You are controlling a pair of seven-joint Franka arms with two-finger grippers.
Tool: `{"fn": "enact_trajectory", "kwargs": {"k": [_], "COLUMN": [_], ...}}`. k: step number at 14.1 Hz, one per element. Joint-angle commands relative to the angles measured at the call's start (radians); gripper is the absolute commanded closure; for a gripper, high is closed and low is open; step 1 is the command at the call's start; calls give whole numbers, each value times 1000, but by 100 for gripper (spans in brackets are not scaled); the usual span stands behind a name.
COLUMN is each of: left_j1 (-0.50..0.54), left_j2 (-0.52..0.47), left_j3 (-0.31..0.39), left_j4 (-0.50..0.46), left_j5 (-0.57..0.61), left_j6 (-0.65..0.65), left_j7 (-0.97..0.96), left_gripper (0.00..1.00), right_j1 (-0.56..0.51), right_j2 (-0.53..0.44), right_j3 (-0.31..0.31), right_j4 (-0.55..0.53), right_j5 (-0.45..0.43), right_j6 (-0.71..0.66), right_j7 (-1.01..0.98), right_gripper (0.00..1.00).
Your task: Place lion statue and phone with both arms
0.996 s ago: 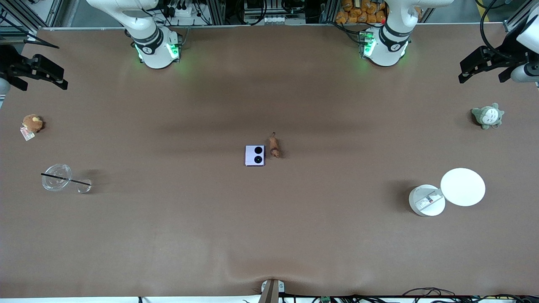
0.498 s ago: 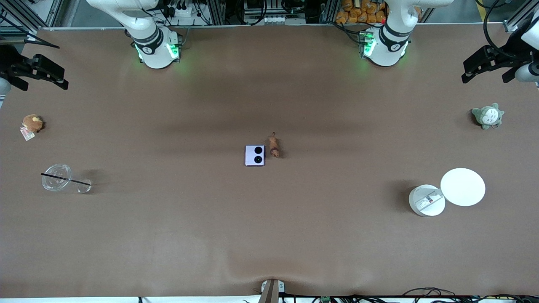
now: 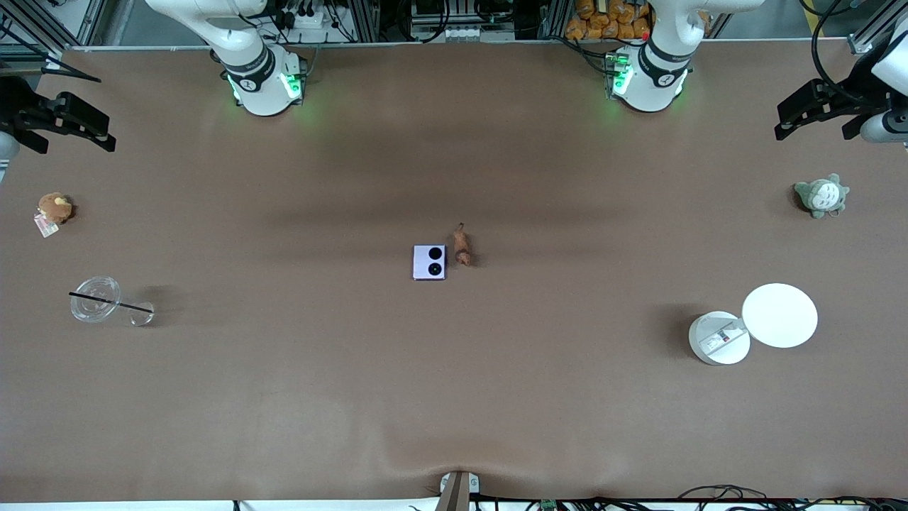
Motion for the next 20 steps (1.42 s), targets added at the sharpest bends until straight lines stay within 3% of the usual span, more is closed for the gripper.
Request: {"fn": "enact_trajectory", "kwargs": {"k": [1, 20], "left_j1": [3, -11], "left_j2": [14, 33], "left_j3": [1, -8], "left_j4": [22, 27], "left_j5": [9, 11], "left_j6": [-15, 13], "left_j7": [22, 5], "left_gripper": [0, 0], "right_j1": [-22, -22], "right_j2": [-6, -6], "right_j3": [14, 14], "right_j4": [-7, -7], "right_j5": [21, 21], "right_j6": [0, 0], "right_j7": [-12, -12], "right_gripper": [0, 0]}}
